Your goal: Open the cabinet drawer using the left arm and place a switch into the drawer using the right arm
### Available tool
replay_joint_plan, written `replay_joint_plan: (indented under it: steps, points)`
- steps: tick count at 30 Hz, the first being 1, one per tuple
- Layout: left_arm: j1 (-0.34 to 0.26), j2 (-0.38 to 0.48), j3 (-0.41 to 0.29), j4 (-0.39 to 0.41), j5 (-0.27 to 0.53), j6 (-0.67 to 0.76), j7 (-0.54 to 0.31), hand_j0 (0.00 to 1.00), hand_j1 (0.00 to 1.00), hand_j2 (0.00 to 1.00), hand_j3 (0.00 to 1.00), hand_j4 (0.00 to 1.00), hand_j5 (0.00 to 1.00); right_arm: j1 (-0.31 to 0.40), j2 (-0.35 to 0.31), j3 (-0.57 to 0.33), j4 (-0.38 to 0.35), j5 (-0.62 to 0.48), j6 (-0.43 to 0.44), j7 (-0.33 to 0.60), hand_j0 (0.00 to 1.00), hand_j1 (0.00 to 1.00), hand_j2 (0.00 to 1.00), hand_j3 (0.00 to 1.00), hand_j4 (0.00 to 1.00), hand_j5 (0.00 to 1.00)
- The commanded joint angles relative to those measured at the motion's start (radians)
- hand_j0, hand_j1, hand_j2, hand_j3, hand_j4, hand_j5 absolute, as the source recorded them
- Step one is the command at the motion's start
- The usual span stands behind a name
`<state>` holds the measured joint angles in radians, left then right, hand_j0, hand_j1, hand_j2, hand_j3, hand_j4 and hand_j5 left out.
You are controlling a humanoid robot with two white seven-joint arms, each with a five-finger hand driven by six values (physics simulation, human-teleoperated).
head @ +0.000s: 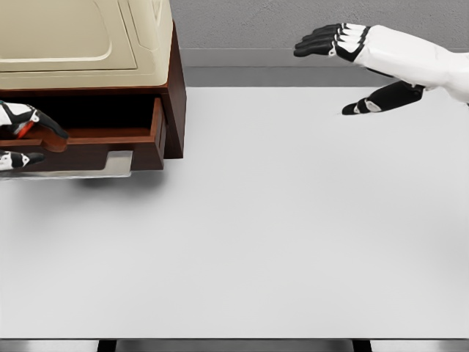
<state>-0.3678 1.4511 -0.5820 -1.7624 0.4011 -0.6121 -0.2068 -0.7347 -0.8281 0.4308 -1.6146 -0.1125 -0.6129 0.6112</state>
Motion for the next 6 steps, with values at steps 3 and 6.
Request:
replay_joint_plan:
  steps: [3,6]
  points:
    - [-0.002,-0.029,0.027,0.0,-0.013,0.001,0.0,0.64,0.64,0.64,0.64,0.64,0.64,-0.023,-0.077,0.125,-0.005,-0.01,0.002,0.0,1.0,1.0,1.0,1.0,1.0,1.0]
    - [-0.02,-0.04,0.027,0.0,-0.015,0.001,0.0,0.65,0.65,0.65,0.65,0.65,0.65,-0.023,-0.078,0.197,-0.018,-0.004,0.002,0.0,1.0,1.0,1.0,1.0,1.0,1.0]
